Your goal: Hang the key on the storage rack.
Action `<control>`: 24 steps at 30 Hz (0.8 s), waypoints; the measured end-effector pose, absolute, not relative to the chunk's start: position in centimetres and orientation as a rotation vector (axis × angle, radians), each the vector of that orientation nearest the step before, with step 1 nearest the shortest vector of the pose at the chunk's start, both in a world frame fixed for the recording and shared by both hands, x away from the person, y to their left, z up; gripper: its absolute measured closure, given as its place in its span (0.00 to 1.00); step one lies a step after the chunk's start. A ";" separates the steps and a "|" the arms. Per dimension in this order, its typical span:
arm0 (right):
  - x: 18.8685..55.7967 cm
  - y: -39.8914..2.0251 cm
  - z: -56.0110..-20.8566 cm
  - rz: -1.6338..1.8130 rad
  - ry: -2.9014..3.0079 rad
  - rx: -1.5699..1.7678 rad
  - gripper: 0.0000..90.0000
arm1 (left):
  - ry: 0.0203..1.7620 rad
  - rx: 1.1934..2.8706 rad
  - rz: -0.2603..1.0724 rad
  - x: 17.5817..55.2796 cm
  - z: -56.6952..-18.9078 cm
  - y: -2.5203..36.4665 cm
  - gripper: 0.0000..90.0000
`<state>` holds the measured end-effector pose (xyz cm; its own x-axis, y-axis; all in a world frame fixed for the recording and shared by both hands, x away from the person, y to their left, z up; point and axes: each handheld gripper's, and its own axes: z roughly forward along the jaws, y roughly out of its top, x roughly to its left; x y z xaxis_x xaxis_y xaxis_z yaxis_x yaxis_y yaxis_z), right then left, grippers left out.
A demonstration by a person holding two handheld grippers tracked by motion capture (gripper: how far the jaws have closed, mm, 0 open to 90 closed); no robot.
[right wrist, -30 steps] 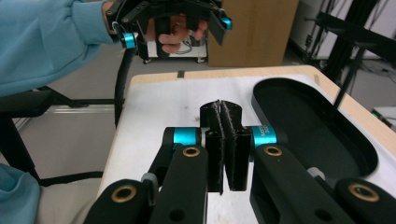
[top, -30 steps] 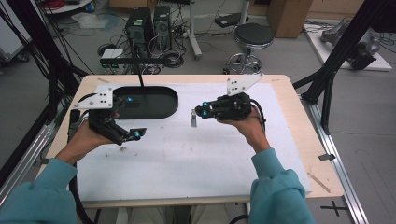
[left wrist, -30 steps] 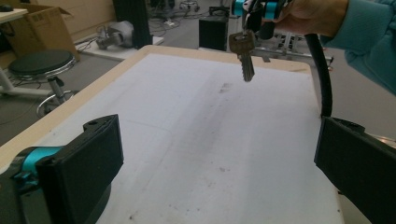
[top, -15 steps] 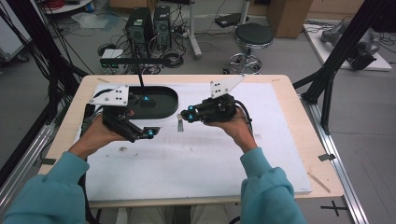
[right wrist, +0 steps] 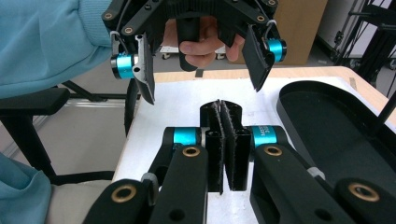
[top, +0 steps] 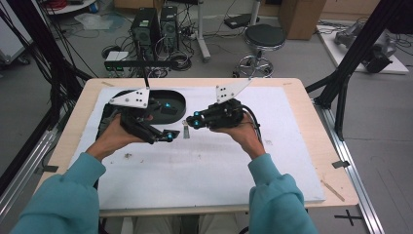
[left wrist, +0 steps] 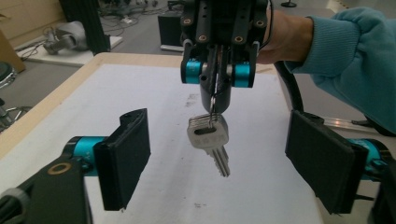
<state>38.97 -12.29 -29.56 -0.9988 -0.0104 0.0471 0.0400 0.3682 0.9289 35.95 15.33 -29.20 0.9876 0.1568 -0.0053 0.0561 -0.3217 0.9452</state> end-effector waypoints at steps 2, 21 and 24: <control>39.0 -12.3 -29.6 -1.737 -2.555 -0.044 0.98 | 0.142 1.904 0.097 36.0 -29.2 15.3 0.31; 39.0 -12.1 -29.9 -1.756 -2.524 -0.024 0.98 | 0.153 1.920 0.072 36.2 -29.4 15.2 0.68; 39.1 -12.2 -29.9 -1.758 -2.520 -0.021 0.98 | 0.157 1.911 0.069 36.2 -29.3 15.2 0.72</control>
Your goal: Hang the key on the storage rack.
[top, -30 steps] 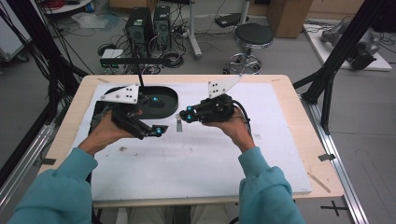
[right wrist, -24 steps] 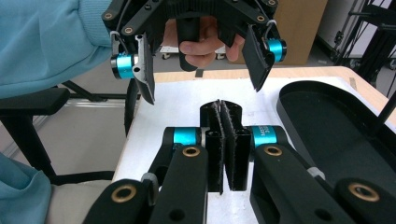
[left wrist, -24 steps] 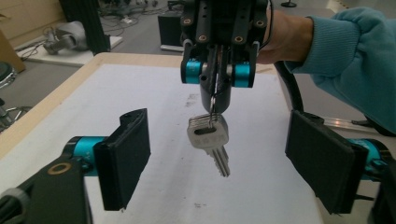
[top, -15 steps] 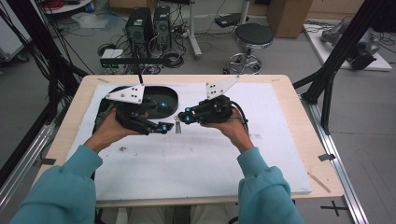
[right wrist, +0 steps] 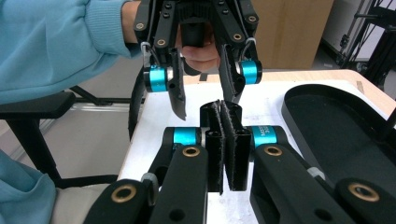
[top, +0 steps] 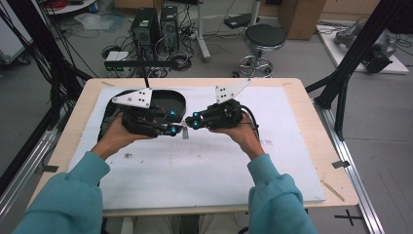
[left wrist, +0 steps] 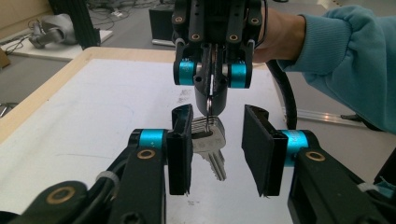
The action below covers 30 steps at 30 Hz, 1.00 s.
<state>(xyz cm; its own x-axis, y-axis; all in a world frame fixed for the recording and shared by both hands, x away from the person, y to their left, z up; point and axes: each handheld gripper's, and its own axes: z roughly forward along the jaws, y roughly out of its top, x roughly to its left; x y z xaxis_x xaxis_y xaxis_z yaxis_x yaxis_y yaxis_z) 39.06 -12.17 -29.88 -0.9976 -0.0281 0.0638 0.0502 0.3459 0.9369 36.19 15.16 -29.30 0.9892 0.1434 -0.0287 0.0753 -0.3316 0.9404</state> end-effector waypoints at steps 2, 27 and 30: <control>39.0 -12.2 -29.9 -1.769 -2.506 -0.029 0.98 | 0.160 1.908 0.068 36.2 -29.3 15.2 0.74; 39.1 -12.4 -30.1 -1.821 -2.444 -0.019 0.98 | 0.183 1.897 0.045 36.3 -29.0 14.9 0.90; 39.1 -12.4 -30.1 -1.822 -2.443 -0.015 0.98 | 0.195 1.893 0.039 36.2 -29.0 15.0 0.91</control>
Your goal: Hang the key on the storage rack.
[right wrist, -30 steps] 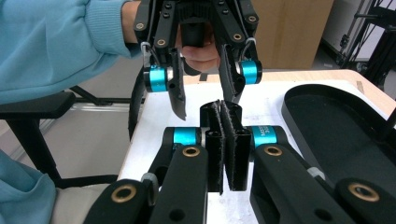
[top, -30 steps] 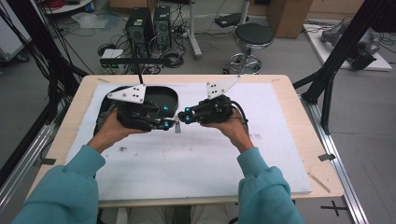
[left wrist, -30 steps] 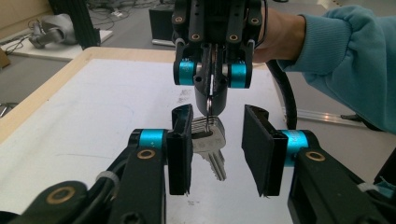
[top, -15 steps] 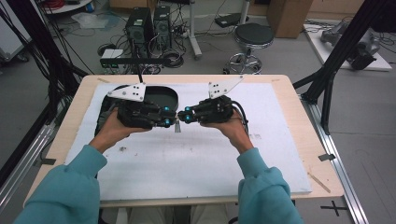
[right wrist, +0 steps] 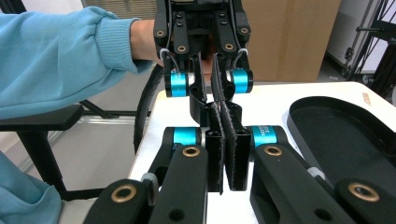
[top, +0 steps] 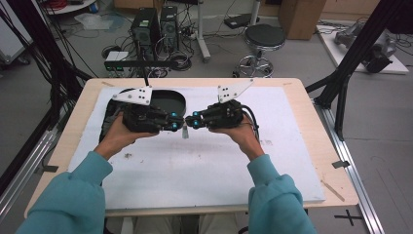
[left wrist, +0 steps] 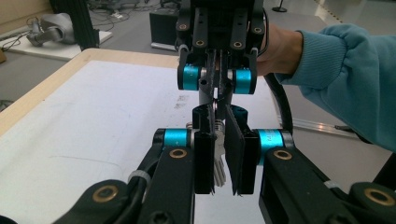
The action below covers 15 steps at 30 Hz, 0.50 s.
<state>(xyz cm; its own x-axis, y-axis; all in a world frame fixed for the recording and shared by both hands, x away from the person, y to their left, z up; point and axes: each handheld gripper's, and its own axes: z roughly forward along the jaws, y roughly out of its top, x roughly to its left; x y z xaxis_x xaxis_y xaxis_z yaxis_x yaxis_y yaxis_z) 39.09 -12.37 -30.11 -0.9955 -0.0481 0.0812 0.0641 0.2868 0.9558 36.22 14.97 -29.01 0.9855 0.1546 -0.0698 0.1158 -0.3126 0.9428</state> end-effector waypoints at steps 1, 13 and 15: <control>39.1 -12.4 -30.1 -1.822 -2.443 -0.015 0.98 | 0.195 1.892 0.039 36.2 -29.0 15.0 0.91; 39.2 -12.2 -30.3 -1.818 -2.425 -0.009 0.98 | 0.193 1.909 0.042 36.3 -29.0 15.2 0.97; 39.3 -12.1 -30.3 -1.814 -2.424 -0.010 0.98 | 0.197 1.908 0.042 36.2 -29.0 15.2 0.97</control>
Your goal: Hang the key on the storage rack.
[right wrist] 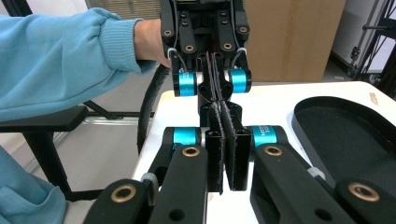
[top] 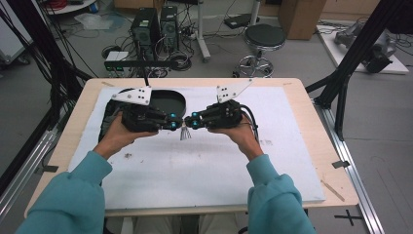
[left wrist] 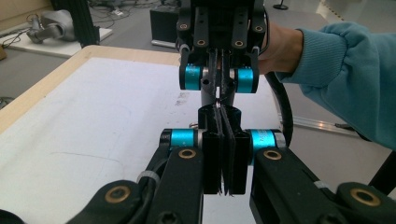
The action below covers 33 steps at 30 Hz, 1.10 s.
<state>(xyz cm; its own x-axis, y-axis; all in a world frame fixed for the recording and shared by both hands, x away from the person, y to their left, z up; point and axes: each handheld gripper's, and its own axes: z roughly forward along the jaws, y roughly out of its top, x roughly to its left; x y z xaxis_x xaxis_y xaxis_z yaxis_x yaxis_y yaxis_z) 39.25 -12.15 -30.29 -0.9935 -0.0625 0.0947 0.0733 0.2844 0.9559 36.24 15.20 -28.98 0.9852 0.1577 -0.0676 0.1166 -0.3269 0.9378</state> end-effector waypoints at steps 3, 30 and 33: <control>39.2 -12.1 -30.3 -1.814 -2.419 -0.011 0.98 | 0.194 1.905 0.039 36.2 -29.0 15.2 0.98; 37.4 -17.8 -31.7 -1.994 -2.568 -0.604 0.00 | 0.257 1.993 0.126 38.1 -26.0 16.9 0.98; 36.1 -20.3 -32.9 -2.052 -2.596 -0.719 0.00 | 0.288 2.031 0.141 39.0 -24.7 17.4 0.98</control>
<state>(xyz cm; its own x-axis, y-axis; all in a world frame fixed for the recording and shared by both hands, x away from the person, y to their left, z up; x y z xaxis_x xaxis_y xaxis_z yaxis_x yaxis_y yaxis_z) 36.15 -20.25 -32.88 -0.8814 0.4675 0.0682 0.1743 0.1877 0.9666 38.95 17.41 -24.66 0.9644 0.2635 -0.0242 0.1418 -0.4376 0.8879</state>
